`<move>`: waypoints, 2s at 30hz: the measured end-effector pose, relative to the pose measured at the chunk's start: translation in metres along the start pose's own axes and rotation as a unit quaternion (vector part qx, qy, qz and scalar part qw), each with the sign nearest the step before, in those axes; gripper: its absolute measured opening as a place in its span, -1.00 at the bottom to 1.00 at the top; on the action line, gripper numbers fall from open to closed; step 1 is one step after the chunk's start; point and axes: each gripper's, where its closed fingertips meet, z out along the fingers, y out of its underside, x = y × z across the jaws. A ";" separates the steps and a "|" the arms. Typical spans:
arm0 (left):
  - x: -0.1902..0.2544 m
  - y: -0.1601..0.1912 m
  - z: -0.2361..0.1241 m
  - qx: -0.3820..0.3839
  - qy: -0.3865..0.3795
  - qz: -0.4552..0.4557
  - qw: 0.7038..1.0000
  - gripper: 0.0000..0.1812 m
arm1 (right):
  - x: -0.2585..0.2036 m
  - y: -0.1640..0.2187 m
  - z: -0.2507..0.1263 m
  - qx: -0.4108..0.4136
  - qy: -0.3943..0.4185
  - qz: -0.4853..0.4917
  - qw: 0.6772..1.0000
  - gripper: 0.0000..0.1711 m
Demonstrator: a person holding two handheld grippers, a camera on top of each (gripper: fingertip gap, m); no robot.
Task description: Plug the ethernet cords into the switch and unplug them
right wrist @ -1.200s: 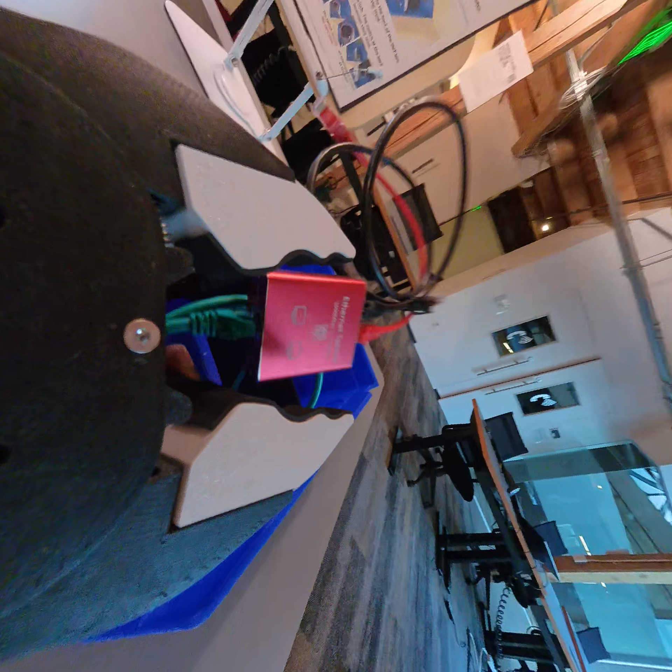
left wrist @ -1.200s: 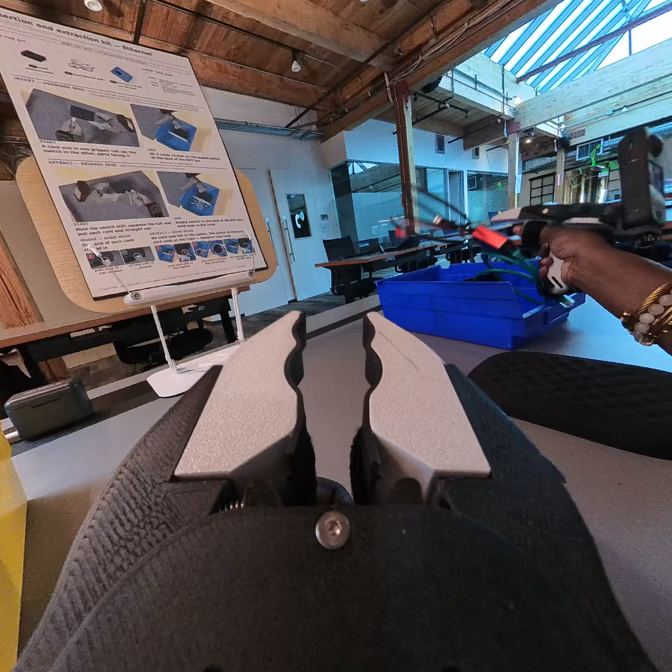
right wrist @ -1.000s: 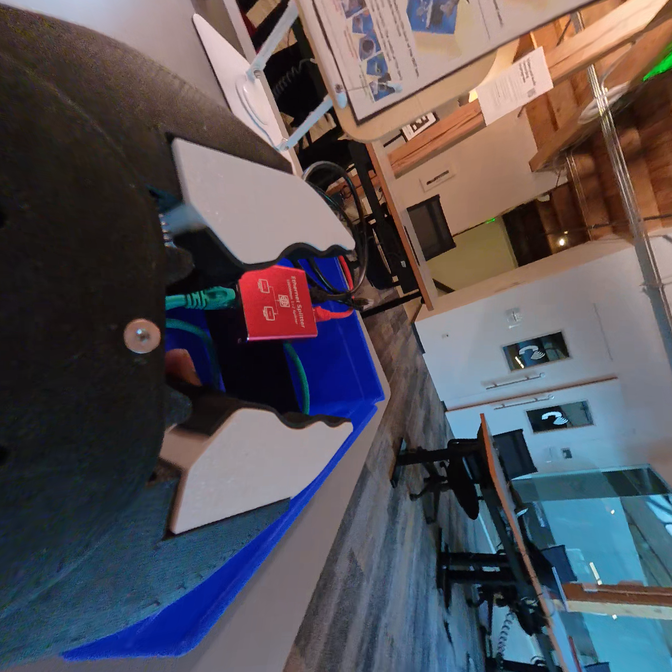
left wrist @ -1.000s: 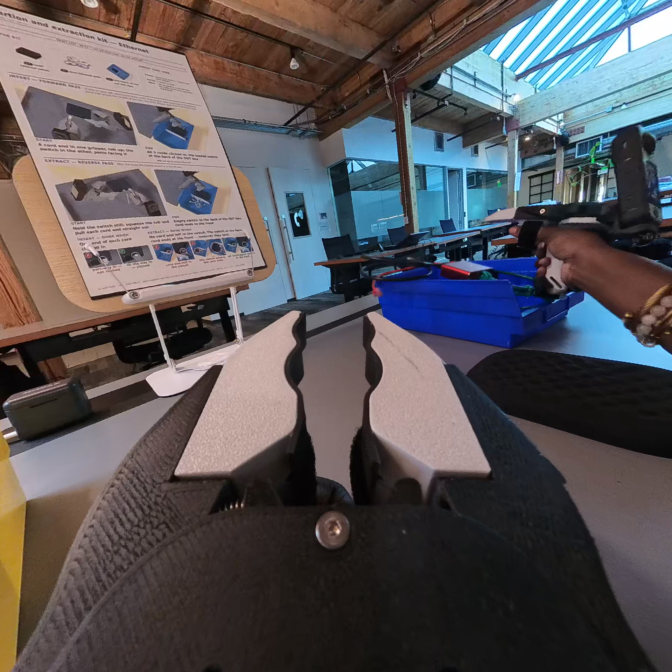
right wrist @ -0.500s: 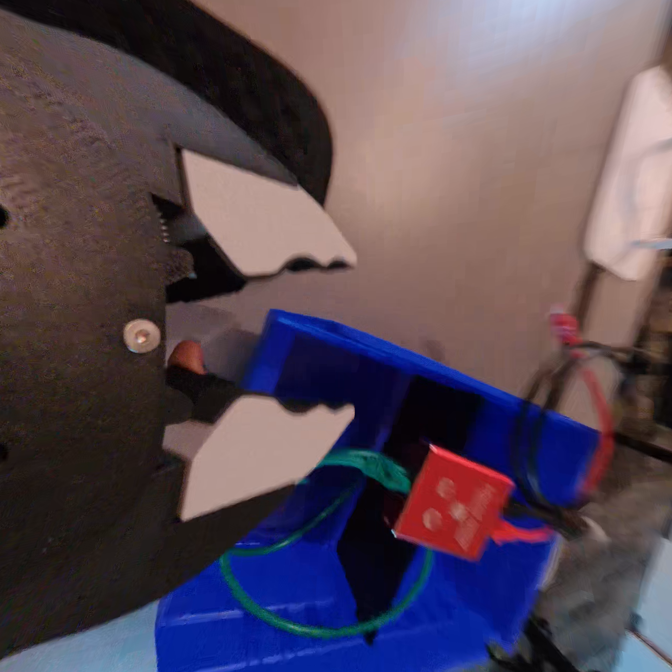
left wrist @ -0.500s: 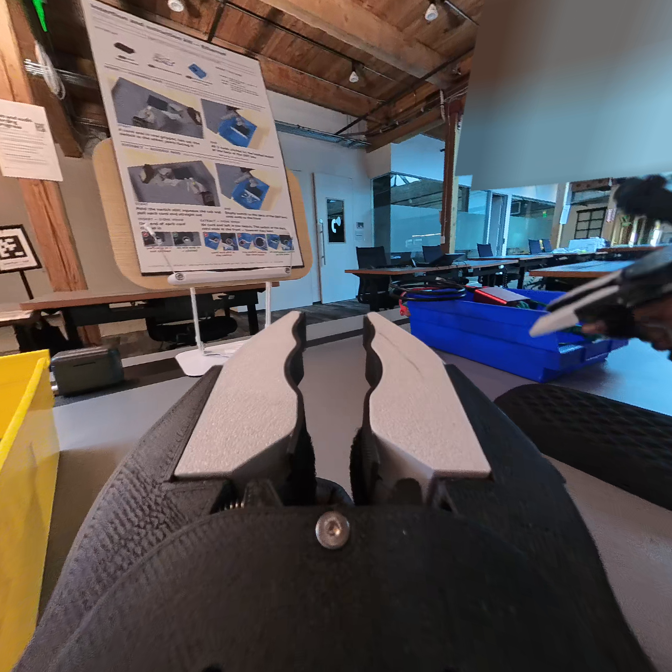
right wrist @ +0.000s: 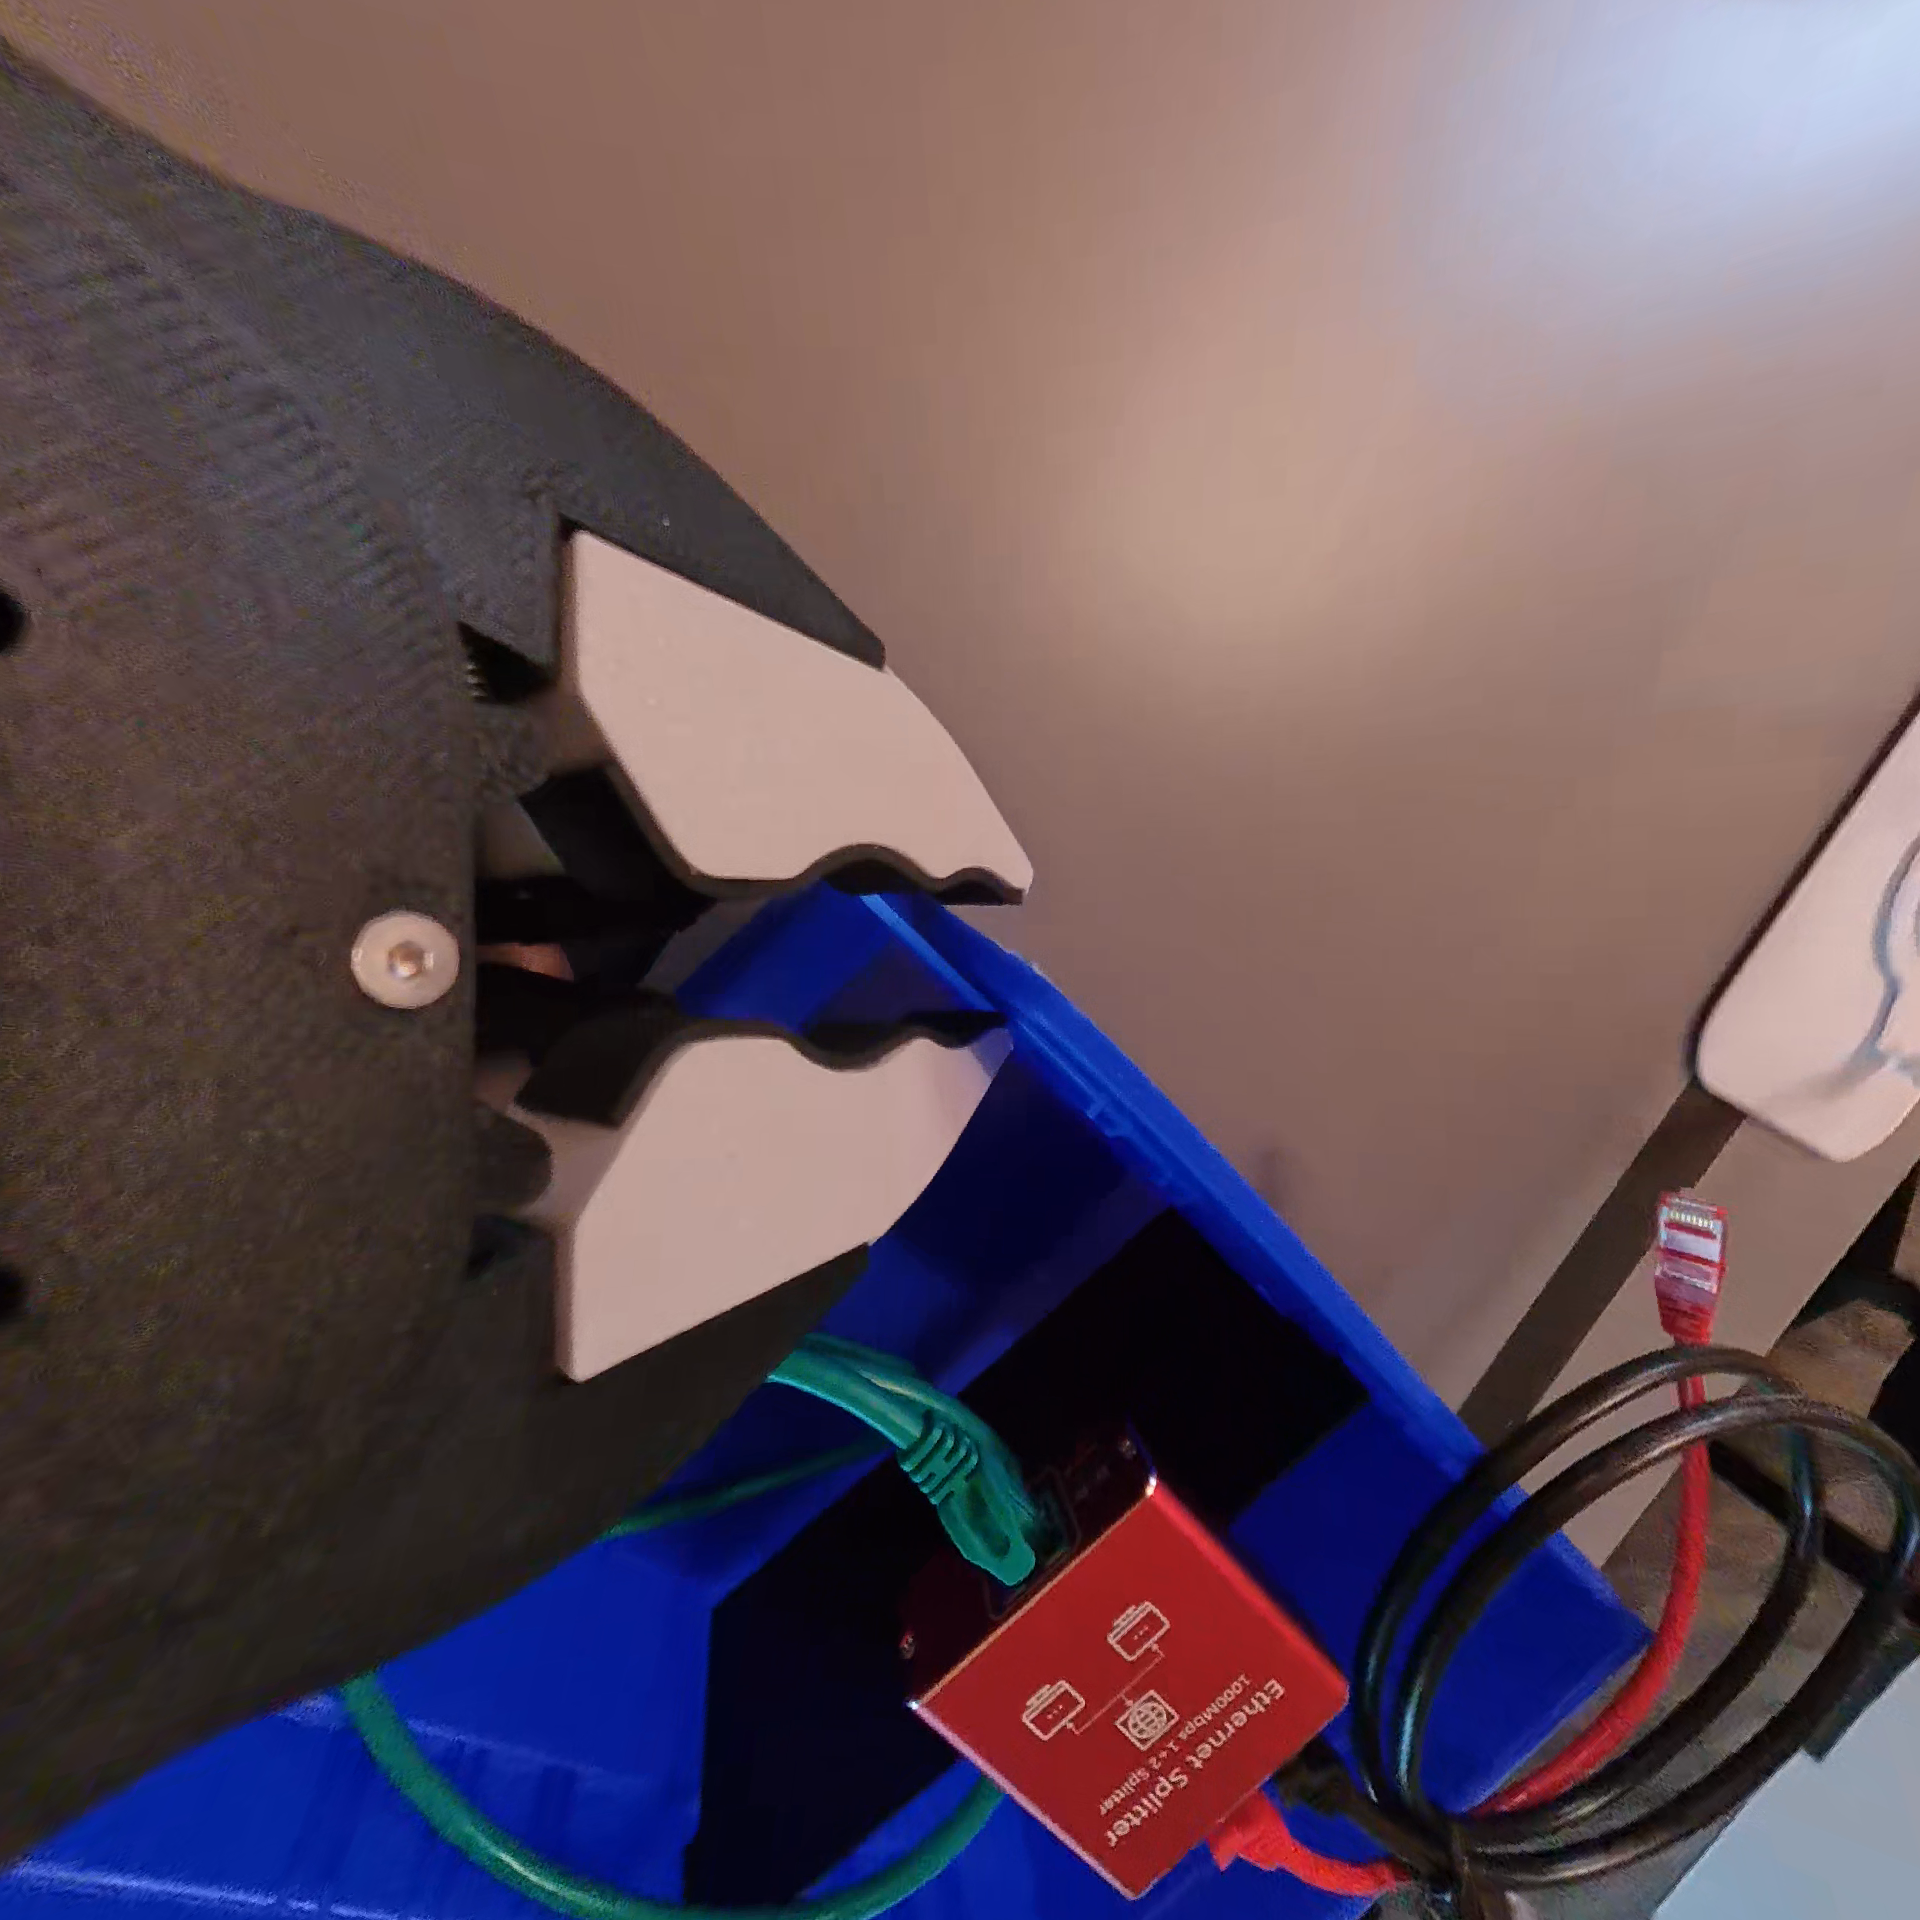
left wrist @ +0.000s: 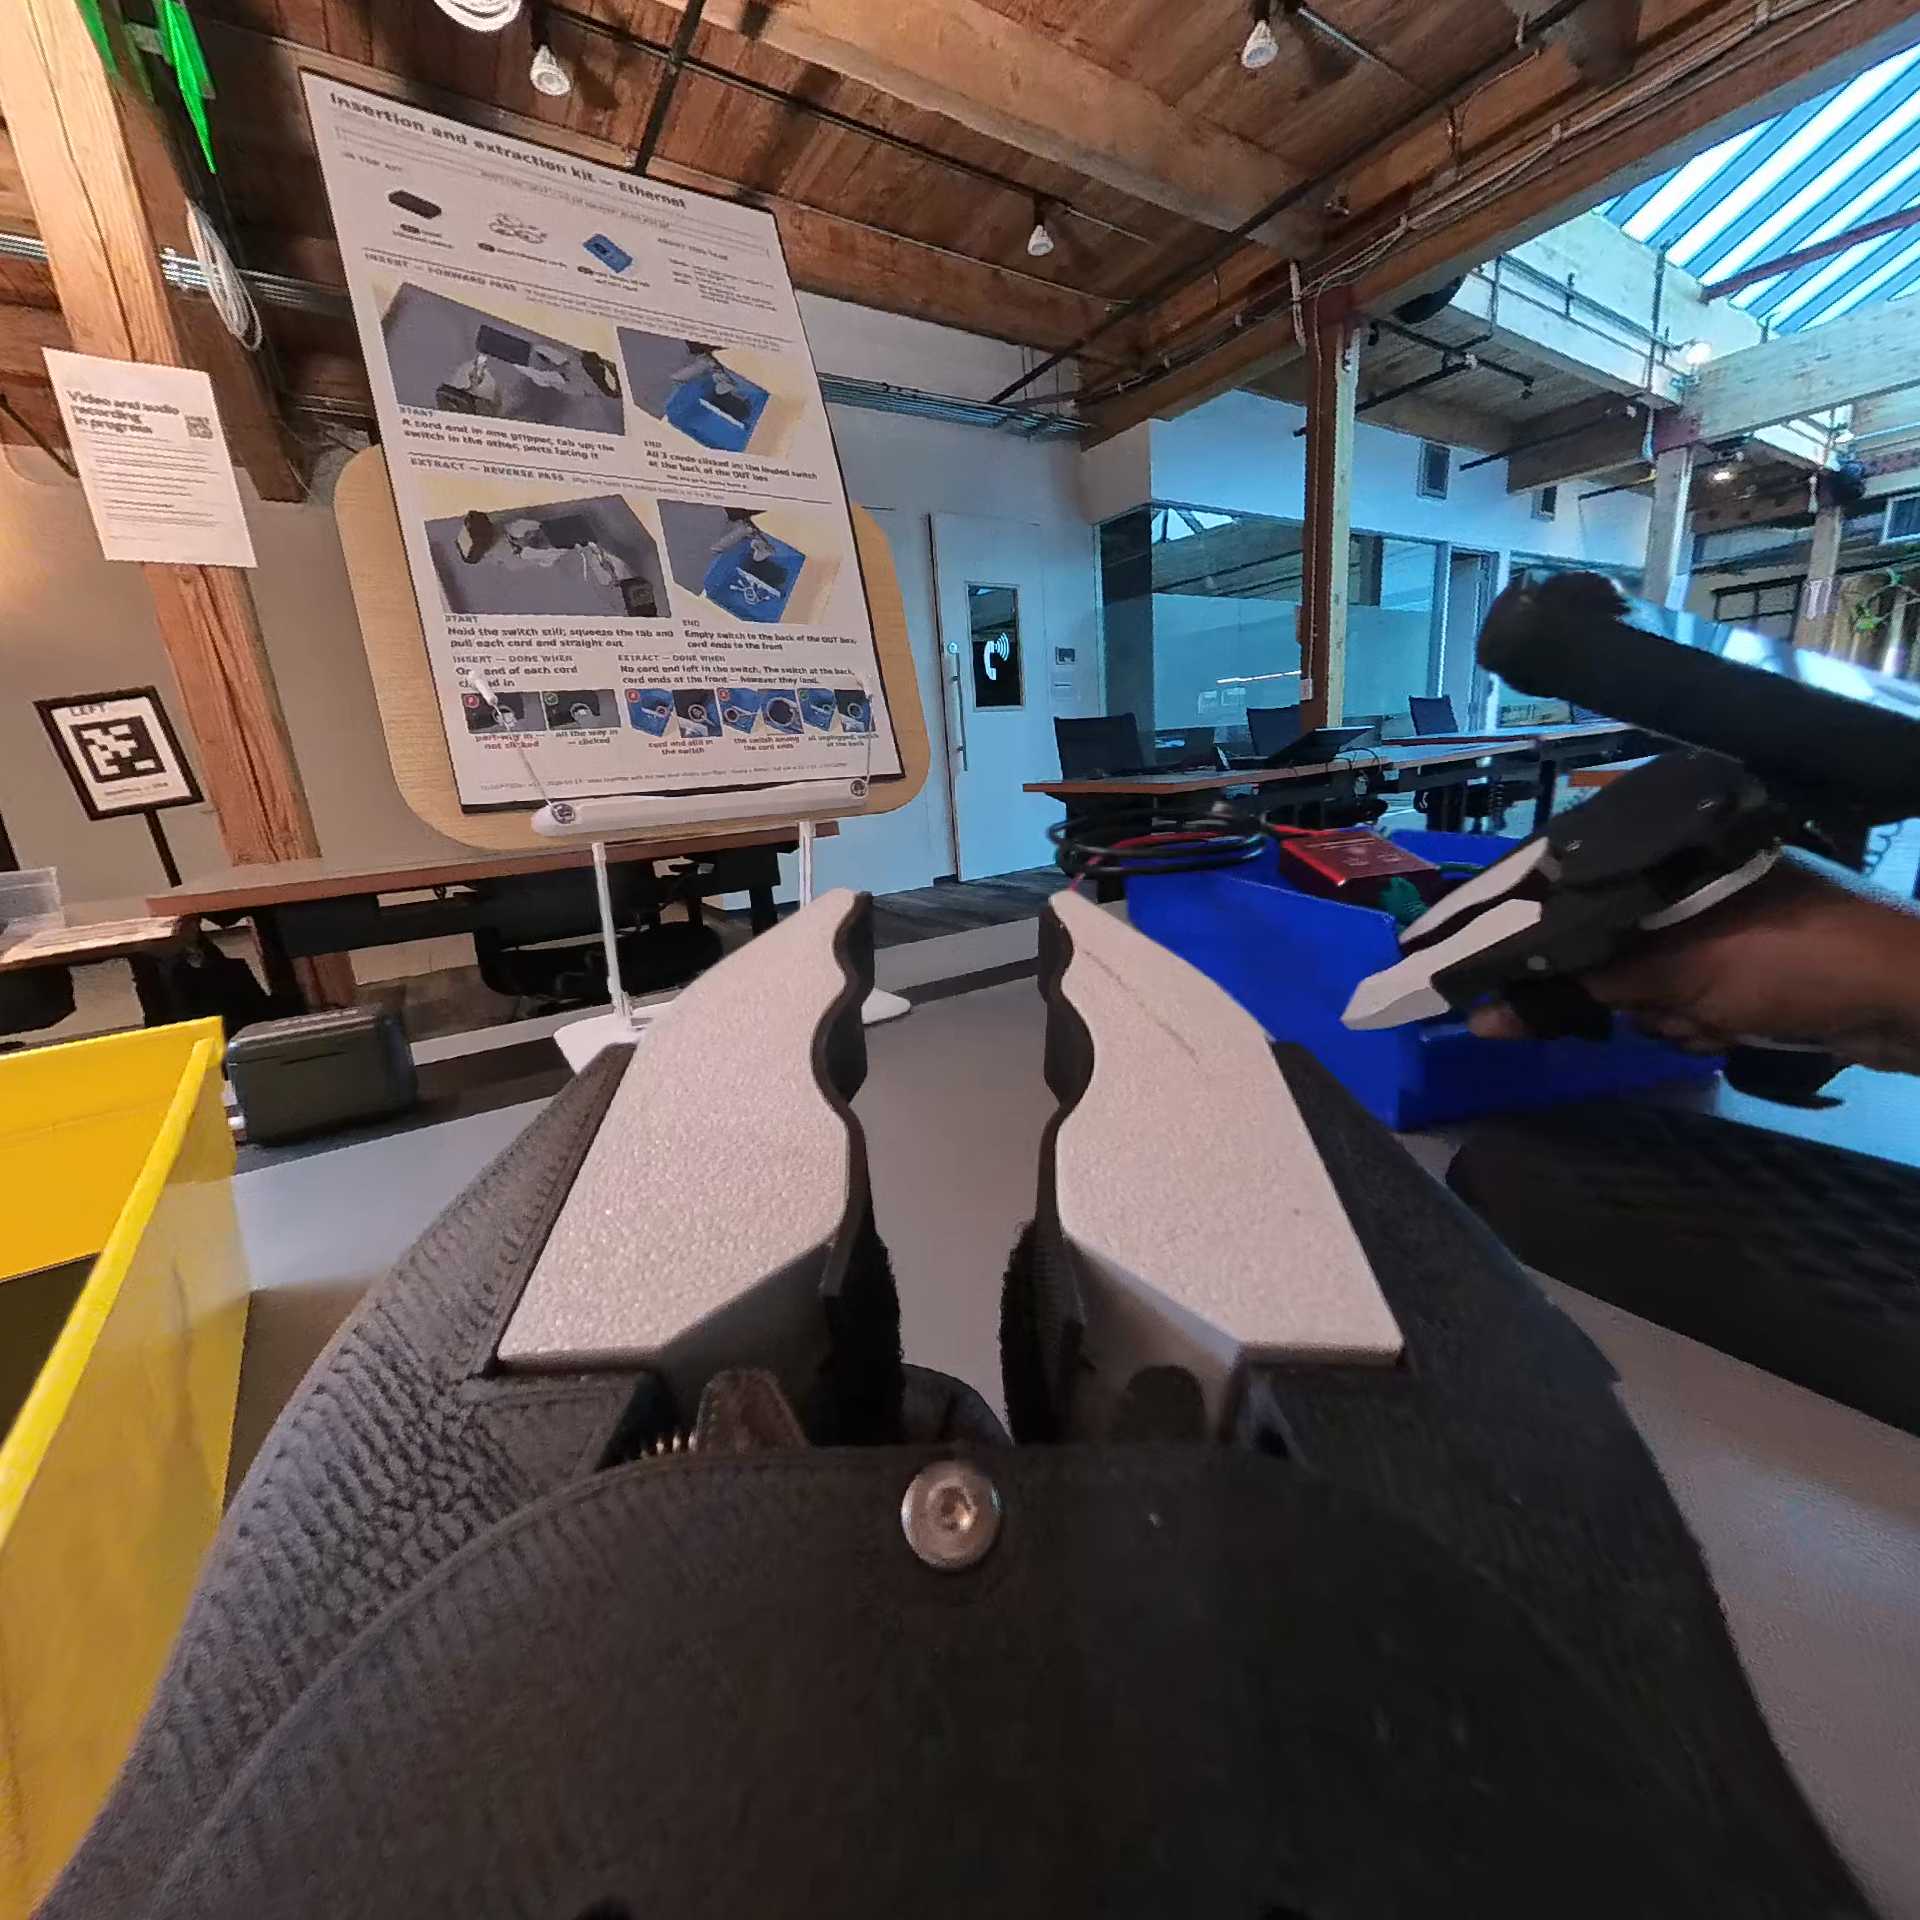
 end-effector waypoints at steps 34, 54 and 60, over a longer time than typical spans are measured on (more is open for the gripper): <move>-0.096 -0.093 -0.066 0.123 -0.210 0.091 0.966 -0.66 | -0.247 -0.149 -0.010 0.326 -0.281 -0.116 0.895 -0.44; -0.248 0.002 -0.188 -0.215 -0.353 0.004 0.910 -0.79 | -0.325 -0.154 -0.035 0.318 -0.318 -0.120 0.885 -0.38; -0.246 0.046 -0.182 -0.285 -0.332 -0.035 0.899 -0.68 | -0.323 -0.150 -0.018 0.262 -0.327 -0.092 0.903 -0.59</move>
